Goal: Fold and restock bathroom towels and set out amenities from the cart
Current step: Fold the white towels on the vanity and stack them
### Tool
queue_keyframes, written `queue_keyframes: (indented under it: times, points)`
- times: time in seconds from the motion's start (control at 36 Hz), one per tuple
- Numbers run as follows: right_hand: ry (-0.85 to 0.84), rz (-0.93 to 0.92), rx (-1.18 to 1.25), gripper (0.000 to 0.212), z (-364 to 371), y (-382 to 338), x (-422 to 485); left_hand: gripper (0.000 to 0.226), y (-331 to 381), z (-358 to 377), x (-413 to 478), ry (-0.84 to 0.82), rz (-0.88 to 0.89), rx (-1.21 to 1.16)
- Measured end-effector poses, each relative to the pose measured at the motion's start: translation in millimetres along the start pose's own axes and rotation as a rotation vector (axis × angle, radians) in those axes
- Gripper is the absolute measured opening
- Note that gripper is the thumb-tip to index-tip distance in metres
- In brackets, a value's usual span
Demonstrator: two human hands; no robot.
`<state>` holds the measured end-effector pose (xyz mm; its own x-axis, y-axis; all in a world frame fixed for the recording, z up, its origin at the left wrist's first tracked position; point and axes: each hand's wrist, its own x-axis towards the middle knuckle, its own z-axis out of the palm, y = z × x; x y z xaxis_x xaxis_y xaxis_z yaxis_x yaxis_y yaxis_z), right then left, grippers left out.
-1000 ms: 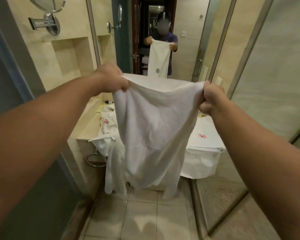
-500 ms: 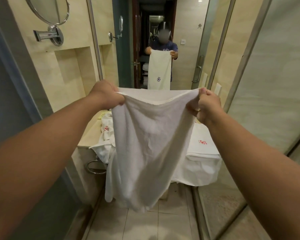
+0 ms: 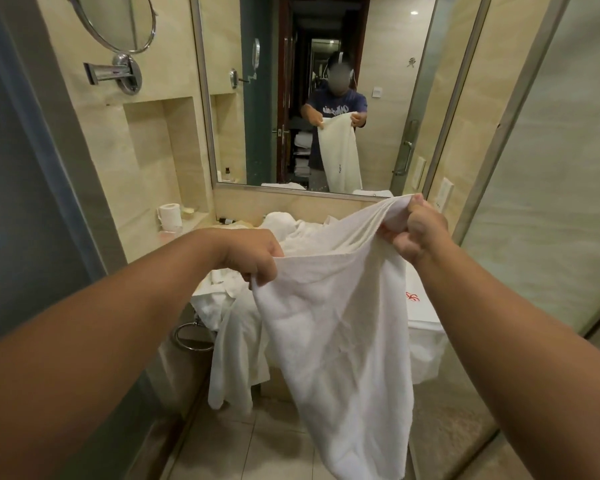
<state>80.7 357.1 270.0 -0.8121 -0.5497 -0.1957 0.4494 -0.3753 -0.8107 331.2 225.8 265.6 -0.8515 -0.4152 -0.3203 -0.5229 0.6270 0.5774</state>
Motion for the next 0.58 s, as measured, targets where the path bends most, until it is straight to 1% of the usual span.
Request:
queue_keyframes:
  times: [0.06, 0.08, 0.11, 0.17, 0.19, 0.22, 0.28, 0.33, 0.5, 0.53, 0.58]
  points:
    - [-0.012, -0.002, -0.020, 0.035, -2.7, -0.8, 2.2, 0.016, 3.9, 5.5, 7.0, 0.044, -0.048, -0.088]
    - [-0.018, -0.008, -0.032, 0.035, -4.0, -1.2, 3.3, 0.021, 5.1, 8.0, 10.9, 0.070, -0.079, -0.123]
    - [-0.021, -0.013, -0.043, 0.036, -5.6, -1.6, 4.5, 0.030, 6.8, 10.3, 14.3, 0.086, -0.110, -0.153]
    - [-0.016, -0.020, -0.063, 0.036, -7.8, -3.1, 5.1, 0.063, 10.9, 14.9, 19.0, 0.068, -0.148, -0.141]
    - [-0.013, -0.023, -0.067, 0.036, -8.9, -3.7, 5.0, 0.075, 13.6, 18.0, 21.1, 0.047, -0.150, -0.106]
    - [-0.012, -0.026, -0.066, 0.035, -9.8, -4.4, 4.2, 0.080, 16.2, 21.7, 23.0, 0.030, -0.149, -0.053]
    - [-0.011, -0.023, -0.049, 0.035, -11.9, -5.4, 4.4, 0.076, 20.9, 28.6, 27.2, 0.023, -0.135, 0.093]
    - [-0.004, -0.015, -0.029, 0.036, -14.0, -7.2, 5.6, 0.071, 24.6, 34.8, 32.3, 0.054, -0.108, 0.224]
    - [0.019, -0.034, 0.025, 0.037, -19.0, -14.1, 8.6, 0.072, 32.9, 54.9, 44.8, 0.262, -0.101, 0.544]
    - [0.016, -0.033, 0.033, 0.037, -19.4, -14.1, 9.1, 0.068, 33.2, 57.5, 46.8, 0.281, -0.092, 0.579]
    - [0.008, -0.034, 0.047, 0.038, -20.0, -14.0, 10.4, 0.044, 32.7, 62.0, 50.6, 0.340, -0.077, 0.647]
